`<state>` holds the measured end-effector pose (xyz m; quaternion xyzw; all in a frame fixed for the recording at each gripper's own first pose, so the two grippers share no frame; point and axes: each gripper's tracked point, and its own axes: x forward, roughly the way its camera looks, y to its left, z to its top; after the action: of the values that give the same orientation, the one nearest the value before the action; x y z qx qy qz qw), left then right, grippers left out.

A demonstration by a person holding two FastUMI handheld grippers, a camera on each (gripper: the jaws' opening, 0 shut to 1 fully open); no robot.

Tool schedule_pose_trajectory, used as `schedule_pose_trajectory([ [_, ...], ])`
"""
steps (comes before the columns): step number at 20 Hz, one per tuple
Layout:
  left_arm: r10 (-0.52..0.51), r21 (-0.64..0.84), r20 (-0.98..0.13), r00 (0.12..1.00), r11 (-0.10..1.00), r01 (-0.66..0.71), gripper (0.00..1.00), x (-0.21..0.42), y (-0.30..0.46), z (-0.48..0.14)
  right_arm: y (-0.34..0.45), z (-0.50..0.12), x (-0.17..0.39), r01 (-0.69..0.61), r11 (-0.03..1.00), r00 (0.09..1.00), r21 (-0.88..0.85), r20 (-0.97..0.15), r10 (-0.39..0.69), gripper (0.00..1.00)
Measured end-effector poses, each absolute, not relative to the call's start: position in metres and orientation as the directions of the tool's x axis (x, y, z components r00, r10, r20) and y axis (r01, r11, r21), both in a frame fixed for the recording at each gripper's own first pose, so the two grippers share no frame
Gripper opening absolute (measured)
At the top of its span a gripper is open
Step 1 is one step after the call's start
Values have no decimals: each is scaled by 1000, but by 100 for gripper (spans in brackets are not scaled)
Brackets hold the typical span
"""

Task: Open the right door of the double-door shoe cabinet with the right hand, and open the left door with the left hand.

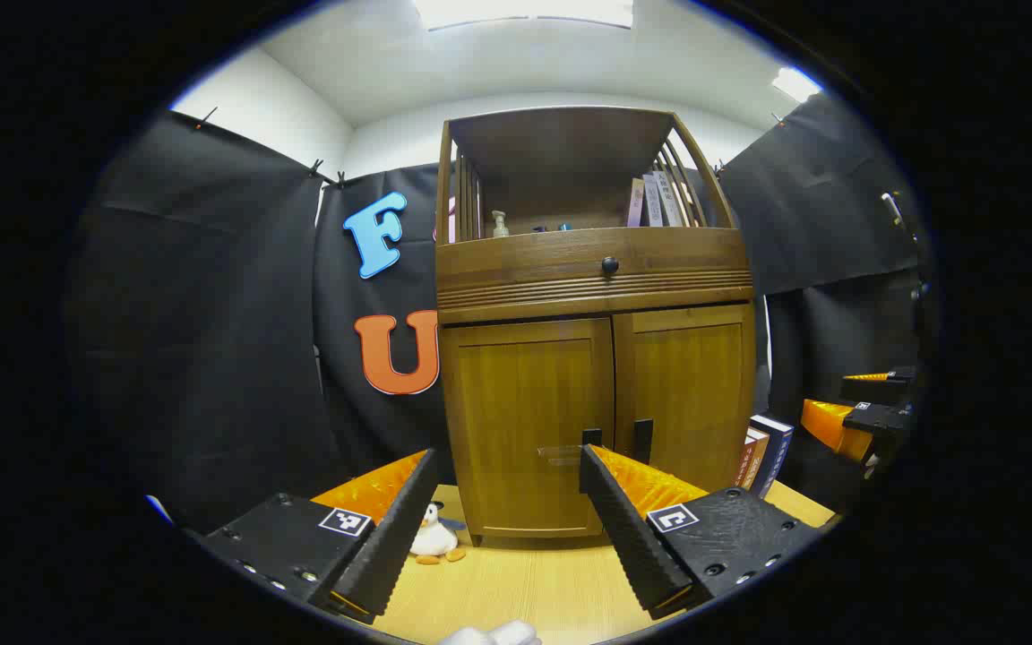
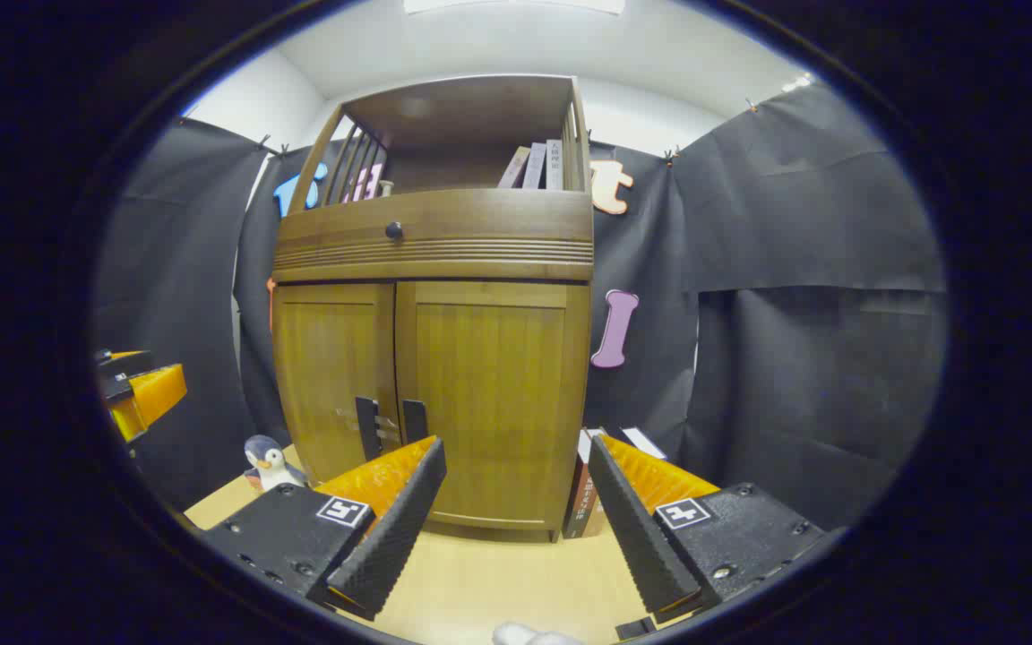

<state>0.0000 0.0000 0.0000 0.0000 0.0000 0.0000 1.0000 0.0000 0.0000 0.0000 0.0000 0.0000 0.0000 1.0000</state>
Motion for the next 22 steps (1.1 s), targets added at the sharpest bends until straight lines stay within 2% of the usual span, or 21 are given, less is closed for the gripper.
schedule_pose_trajectory([
  [16,2,3,-18,1000,1000,-2,96,12,0,-4,4,7,9,-10,1000,1000,7,13,10,100],
  [22,6,-18,-11,1000,1000,-6,96,9,4,-4,22,-1,37,-34,999,999,-22,-6,34,100],
])
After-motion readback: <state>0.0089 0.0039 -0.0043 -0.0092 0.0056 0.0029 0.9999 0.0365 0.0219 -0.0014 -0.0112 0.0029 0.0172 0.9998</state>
